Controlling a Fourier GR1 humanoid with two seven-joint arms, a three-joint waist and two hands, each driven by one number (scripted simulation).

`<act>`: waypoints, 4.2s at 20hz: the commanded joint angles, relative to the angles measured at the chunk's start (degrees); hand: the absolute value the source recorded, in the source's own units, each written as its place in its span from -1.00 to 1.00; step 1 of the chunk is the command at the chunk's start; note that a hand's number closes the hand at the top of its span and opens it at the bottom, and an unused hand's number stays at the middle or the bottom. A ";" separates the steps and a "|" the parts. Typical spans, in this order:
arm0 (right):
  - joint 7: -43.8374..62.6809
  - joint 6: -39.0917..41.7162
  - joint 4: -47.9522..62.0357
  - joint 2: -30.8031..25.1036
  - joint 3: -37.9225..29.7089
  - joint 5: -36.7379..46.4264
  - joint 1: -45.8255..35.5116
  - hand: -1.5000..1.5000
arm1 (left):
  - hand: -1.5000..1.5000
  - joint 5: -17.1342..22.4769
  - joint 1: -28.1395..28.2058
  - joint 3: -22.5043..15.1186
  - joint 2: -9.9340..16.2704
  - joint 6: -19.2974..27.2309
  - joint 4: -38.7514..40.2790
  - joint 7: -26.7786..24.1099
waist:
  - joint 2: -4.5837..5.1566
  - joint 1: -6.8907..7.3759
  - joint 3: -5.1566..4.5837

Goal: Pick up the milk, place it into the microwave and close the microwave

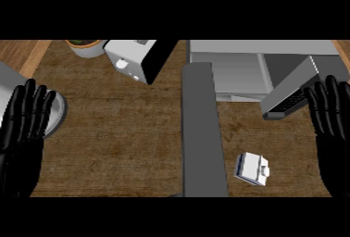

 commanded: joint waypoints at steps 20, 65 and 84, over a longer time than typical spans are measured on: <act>-2.48 2.95 -1.30 3.52 8.37 1.05 12.64 -1.00 | -1.00 3.35 3.85 -2.02 -3.93 -1.34 -0.42 0.88 | -1.97 -0.93 0.72; -61.74 8.21 87.55 0.33 -9.37 5.22 -8.52 -1.00 | -1.00 5.25 19.29 -6.07 -3.36 -5.34 -11.48 -1.43 | -1.84 -0.29 0.76; -70.77 13.50 87.30 -1.77 -7.45 4.07 -9.05 1.00 | -1.00 3.82 18.14 -5.97 -4.25 -4.19 -7.66 -4.14 | -1.81 -0.62 0.76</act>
